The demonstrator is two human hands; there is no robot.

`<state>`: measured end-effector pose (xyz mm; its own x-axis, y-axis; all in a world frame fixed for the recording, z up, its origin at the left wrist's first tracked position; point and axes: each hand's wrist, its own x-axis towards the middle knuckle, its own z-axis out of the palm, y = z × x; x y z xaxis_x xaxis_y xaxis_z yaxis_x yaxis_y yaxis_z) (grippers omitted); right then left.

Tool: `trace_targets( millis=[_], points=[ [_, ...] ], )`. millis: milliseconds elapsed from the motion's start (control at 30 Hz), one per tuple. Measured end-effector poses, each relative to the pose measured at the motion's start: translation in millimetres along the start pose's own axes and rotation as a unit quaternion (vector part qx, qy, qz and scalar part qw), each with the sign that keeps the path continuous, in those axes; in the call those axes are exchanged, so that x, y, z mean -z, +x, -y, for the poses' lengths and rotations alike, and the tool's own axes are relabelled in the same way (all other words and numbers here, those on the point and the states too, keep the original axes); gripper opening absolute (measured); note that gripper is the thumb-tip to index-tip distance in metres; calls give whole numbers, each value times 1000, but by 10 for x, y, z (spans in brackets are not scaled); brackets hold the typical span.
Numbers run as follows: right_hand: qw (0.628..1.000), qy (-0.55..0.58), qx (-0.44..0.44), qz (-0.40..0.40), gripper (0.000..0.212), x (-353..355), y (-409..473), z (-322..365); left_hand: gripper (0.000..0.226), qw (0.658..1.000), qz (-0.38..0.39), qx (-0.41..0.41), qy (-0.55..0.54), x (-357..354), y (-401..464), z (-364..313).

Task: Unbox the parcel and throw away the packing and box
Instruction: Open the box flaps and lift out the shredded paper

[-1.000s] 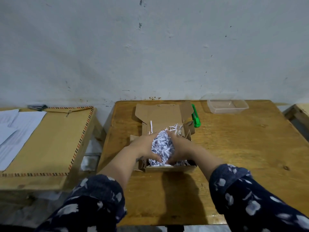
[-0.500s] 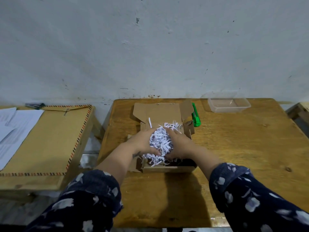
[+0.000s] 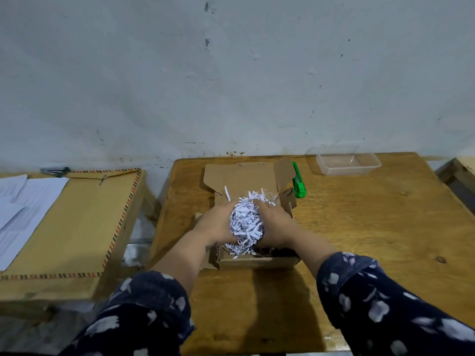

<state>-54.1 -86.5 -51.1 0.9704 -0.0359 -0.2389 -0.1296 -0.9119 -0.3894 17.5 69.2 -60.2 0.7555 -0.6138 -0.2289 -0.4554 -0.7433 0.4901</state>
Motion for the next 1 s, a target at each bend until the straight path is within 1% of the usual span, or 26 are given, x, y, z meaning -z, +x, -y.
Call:
trace_targets(
  millis=[133,233,433,500,633,800,867,933,1000],
  points=[
    [999,-33,20,-20,111,155,-5,58,101,999,-29,-28,-7,150,-26,-31],
    [997,-54,30,-51,119,365,-31,102,99,997,-54,-59,-6,359,-20,-137],
    [989,-73,18,-126,118,830,-271,21,95,987,-83,-135,0,683,80,-592],
    [987,-79,4,-140,118,954,-422,-70,95,986,-78,-151,3,681,139,-782],
    [985,-78,-39,-149,116,1086,-769,-361,98,981,-55,-187,4,493,259,-1193],
    [982,-65,-95,-147,113,1005,-1150,-981,84,974,-5,-228,-7,-17,427,-1746],
    [982,-50,-117,-140,114,919,-1266,-1256,81,972,20,-234,-7,-282,504,-1932],
    [981,-35,-142,-130,122,801,-1334,-1541,86,973,40,-229,0,-531,562,-2082],
    [981,-12,-158,-108,127,659,-1376,-1783,92,976,62,-207,8,-744,593,-2197]
  ],
)
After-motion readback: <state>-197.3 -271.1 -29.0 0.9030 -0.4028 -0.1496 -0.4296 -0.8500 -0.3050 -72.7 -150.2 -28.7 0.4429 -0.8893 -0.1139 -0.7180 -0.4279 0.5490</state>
